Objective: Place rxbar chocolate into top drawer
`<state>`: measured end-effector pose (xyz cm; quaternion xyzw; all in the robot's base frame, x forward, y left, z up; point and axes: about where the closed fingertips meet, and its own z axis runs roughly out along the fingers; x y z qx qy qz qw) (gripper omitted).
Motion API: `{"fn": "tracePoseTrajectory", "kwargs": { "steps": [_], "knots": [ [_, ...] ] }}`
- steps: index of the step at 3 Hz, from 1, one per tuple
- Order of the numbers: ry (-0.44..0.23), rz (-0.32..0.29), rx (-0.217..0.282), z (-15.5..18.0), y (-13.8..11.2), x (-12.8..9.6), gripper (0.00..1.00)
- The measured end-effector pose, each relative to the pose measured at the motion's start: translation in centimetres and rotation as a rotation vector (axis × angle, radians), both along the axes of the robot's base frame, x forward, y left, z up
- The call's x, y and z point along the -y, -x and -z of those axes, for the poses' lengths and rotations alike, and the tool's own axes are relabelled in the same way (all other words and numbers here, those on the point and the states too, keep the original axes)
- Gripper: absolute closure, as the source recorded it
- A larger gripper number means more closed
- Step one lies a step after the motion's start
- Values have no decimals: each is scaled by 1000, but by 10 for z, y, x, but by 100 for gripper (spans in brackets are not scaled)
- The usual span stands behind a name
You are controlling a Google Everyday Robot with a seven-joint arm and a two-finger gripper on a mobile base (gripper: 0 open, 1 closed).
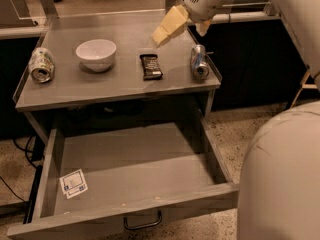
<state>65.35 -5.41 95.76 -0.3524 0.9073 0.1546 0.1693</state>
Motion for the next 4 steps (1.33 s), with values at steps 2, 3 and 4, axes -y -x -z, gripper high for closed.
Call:
{"fn": "tracePoseTrajectory", "kwargs": {
  "steps": [2, 3, 4],
  "knots": [
    [-44, -38, 156, -8, -30, -29, 0],
    [-45, -40, 159, -8, -31, -30, 0],
    [-98, -93, 172, -3, -34, -35, 0]
  ]
}}
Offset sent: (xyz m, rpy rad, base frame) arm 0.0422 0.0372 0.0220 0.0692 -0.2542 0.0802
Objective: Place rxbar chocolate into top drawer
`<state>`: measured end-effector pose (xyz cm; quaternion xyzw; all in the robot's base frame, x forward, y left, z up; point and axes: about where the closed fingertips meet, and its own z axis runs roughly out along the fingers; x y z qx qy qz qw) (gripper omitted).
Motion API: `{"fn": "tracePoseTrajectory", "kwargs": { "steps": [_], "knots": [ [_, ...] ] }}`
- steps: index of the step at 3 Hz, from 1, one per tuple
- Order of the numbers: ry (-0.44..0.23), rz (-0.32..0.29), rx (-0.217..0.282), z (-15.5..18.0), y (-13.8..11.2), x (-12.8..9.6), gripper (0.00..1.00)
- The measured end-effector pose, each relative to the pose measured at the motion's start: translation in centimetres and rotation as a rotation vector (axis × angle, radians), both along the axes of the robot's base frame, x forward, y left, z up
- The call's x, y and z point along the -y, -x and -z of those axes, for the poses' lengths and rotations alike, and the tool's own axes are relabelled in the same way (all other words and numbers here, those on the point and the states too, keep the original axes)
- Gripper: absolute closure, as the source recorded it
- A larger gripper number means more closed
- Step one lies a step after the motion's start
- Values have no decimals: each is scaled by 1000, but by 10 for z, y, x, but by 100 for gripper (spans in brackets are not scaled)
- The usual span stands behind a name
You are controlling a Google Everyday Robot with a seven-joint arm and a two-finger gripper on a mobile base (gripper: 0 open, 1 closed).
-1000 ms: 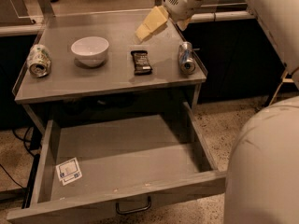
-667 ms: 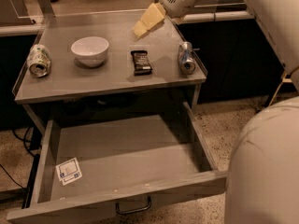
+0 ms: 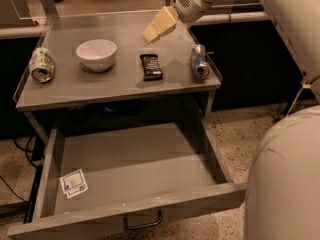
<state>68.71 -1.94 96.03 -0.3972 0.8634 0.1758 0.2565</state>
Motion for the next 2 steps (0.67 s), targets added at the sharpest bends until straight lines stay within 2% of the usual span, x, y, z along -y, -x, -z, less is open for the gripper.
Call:
{"fn": "tracePoseTrajectory", "kwargs": {
  "steps": [1, 2],
  "knots": [
    [-80, -110, 40, 5, -9, -16, 0],
    [-127, -219, 91, 6, -16, -32, 0]
  ]
}}
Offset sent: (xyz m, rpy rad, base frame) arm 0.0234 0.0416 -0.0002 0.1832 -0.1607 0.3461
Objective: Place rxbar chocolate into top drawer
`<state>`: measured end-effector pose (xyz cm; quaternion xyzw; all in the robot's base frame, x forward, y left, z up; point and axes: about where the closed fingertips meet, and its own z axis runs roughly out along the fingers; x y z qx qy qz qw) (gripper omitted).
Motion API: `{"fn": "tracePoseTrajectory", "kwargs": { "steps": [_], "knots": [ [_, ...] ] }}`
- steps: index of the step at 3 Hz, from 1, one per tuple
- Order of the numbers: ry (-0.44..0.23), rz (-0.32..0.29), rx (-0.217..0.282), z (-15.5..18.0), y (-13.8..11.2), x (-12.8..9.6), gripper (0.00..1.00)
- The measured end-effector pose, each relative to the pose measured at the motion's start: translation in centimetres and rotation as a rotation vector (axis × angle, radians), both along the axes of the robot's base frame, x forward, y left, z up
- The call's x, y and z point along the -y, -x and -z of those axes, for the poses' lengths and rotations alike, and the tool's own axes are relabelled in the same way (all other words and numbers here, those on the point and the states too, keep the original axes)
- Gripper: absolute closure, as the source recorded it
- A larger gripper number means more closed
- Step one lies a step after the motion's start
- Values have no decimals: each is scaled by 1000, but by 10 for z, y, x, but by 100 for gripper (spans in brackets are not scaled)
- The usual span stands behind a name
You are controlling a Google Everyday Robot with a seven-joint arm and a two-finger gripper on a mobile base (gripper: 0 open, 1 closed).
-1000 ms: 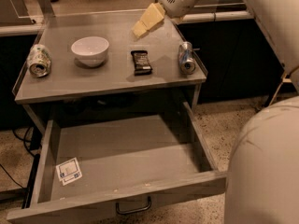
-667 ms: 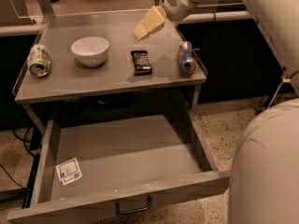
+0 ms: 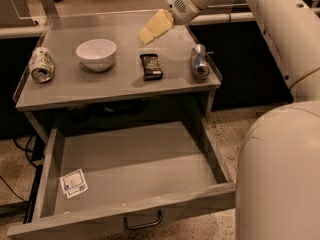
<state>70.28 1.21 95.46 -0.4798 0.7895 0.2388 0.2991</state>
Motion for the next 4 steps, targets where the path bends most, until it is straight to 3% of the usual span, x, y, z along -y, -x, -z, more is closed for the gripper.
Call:
{"fn": "tracePoseTrajectory", "kwargs": {
  "steps": [1, 2, 3, 4],
  "knots": [
    [1, -12, 10, 0, -1, -1, 0],
    [104, -27, 36, 8, 0, -3, 0],
    [348, -60, 104, 25, -9, -6, 0],
    [446, -75, 136, 31, -15, -8, 0]
  ]
}}
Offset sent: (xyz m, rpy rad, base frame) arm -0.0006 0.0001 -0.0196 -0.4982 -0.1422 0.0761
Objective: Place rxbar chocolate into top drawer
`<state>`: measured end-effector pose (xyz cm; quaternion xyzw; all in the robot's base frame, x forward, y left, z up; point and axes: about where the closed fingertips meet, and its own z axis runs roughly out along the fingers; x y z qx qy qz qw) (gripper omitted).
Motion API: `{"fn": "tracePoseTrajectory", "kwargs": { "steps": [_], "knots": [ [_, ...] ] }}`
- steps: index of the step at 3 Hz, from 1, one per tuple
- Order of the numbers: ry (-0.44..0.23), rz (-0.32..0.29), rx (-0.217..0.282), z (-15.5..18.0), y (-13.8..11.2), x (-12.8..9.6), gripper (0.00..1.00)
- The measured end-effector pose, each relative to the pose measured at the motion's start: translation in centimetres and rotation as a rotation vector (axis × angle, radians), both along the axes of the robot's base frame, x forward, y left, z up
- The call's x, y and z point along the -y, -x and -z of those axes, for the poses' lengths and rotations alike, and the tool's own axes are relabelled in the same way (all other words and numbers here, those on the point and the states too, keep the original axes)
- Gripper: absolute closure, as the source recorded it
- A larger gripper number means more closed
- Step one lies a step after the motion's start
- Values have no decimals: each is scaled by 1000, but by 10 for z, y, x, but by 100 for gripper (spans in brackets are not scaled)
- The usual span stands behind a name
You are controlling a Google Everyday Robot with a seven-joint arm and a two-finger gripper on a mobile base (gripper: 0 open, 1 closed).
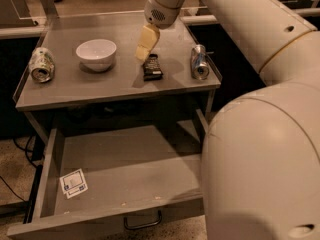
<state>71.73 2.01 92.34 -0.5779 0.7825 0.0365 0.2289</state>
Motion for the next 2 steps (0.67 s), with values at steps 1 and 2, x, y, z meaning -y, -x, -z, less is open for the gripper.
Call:
{"fn": "tracePoseTrajectory", "kwargs": {
  "steps": [1, 2],
  "knots": [
    [32, -23, 1, 9, 1, -8, 0],
    [64, -48, 6, 18, -1, -16, 0]
  ]
}}
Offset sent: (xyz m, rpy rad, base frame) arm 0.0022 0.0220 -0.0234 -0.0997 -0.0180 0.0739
